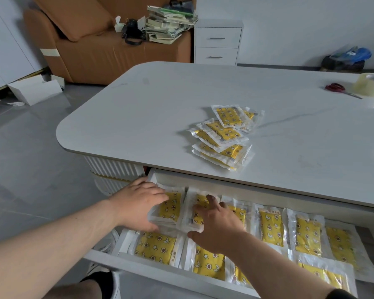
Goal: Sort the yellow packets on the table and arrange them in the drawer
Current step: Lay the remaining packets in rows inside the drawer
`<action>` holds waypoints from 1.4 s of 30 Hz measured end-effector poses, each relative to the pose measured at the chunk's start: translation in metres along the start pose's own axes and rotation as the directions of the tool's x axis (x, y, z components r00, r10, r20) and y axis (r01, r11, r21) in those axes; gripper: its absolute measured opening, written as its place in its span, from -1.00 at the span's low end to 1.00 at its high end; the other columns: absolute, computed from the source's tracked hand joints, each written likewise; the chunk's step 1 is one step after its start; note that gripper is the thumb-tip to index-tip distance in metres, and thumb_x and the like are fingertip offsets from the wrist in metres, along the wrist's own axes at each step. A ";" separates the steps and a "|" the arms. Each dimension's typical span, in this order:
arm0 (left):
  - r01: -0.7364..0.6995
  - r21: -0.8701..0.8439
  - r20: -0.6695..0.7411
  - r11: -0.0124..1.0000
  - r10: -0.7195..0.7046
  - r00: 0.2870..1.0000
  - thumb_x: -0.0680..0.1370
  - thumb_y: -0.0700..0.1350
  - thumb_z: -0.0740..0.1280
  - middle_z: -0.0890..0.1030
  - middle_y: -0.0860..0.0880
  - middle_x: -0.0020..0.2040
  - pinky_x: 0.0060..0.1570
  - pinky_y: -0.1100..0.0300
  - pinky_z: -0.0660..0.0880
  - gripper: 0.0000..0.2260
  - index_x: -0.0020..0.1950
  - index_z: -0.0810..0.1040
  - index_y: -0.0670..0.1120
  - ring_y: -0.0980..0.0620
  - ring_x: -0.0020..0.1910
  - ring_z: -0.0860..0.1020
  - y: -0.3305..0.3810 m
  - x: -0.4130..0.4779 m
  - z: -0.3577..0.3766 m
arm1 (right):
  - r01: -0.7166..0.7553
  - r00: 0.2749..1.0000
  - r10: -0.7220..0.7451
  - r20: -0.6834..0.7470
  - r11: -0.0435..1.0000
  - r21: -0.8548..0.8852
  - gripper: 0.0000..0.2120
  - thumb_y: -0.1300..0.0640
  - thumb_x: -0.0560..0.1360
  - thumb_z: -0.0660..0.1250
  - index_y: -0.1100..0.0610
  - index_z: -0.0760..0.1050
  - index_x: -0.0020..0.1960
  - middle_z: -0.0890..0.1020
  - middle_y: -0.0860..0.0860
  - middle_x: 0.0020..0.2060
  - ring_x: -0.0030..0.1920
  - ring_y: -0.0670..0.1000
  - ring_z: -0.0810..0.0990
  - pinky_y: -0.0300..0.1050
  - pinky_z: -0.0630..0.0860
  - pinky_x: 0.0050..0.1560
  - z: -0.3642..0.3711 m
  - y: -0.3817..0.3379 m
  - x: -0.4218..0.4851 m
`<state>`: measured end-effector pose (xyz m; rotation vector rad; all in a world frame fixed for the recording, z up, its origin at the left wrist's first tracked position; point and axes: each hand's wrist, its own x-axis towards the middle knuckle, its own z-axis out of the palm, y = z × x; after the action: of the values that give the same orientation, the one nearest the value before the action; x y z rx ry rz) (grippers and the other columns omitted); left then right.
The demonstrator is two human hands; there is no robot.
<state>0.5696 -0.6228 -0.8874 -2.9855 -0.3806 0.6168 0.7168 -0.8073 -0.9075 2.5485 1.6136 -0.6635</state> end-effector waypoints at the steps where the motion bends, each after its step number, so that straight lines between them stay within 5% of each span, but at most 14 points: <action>1: -0.014 0.015 0.000 1.000 0.014 1.000 0.41 0.46 0.18 0.16 0.08 0.58 0.48 0.02 -0.29 -0.19 0.57 0.14 0.12 0.04 0.56 0.08 -0.001 0.000 0.001 | 0.004 1.000 -0.004 -0.018 1.000 0.007 -0.37 -0.32 0.50 0.21 -0.13 0.22 0.50 0.14 0.05 0.53 0.45 0.20 0.26 0.10 0.39 0.39 0.001 0.000 0.001; 11: -0.059 0.040 -0.046 0.997 0.061 0.997 0.43 0.31 0.27 0.47 0.09 0.35 0.44 -0.03 -0.36 -0.40 0.41 0.39 0.08 0.03 0.40 0.35 -0.001 0.010 0.012 | 0.035 0.999 -0.034 -0.030 0.998 0.050 -0.39 -0.23 0.50 0.22 -0.18 0.19 0.52 0.15 0.04 0.54 0.52 0.18 0.08 0.11 0.25 0.48 0.009 0.003 0.008; 20: -0.039 0.069 -0.067 0.997 0.043 0.997 0.43 0.17 0.30 0.44 0.03 0.40 0.43 -0.03 -0.37 -0.41 0.44 0.36 0.03 0.00 0.44 0.30 0.001 0.013 0.015 | 0.032 0.999 -0.031 -0.034 0.999 0.040 -0.38 -0.21 0.49 0.21 -0.18 0.17 0.52 0.15 0.02 0.54 0.51 0.16 0.09 0.10 0.20 0.49 0.009 0.004 0.007; 27: -0.011 0.066 -0.056 0.998 0.015 0.998 0.43 0.30 0.20 0.24 0.03 0.55 0.50 -0.06 -0.34 -0.25 0.57 0.13 0.09 0.01 0.54 0.12 0.001 0.010 0.014 | 0.008 0.990 -0.001 -0.141 0.999 0.047 -0.42 -0.27 0.54 0.11 -0.15 0.20 0.53 0.17 -0.03 0.54 0.49 0.12 0.15 0.10 0.12 0.52 0.009 0.006 0.010; 42: -0.023 0.042 -0.106 0.999 0.028 0.994 0.53 0.24 0.26 0.35 0.11 0.49 0.48 -0.05 -0.35 -0.40 0.53 0.20 0.13 0.02 0.51 0.19 0.000 0.013 0.020 | 0.006 0.991 0.001 -0.131 0.999 0.052 -0.48 -0.18 0.58 0.13 -0.11 0.24 0.51 0.26 -0.01 0.46 0.42 0.12 0.22 0.04 0.21 0.47 0.016 0.010 0.015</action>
<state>0.5732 -0.6192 -0.9109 -2.9727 -0.3188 0.4582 0.7257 -0.8034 -0.9291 2.6801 1.6599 -0.5558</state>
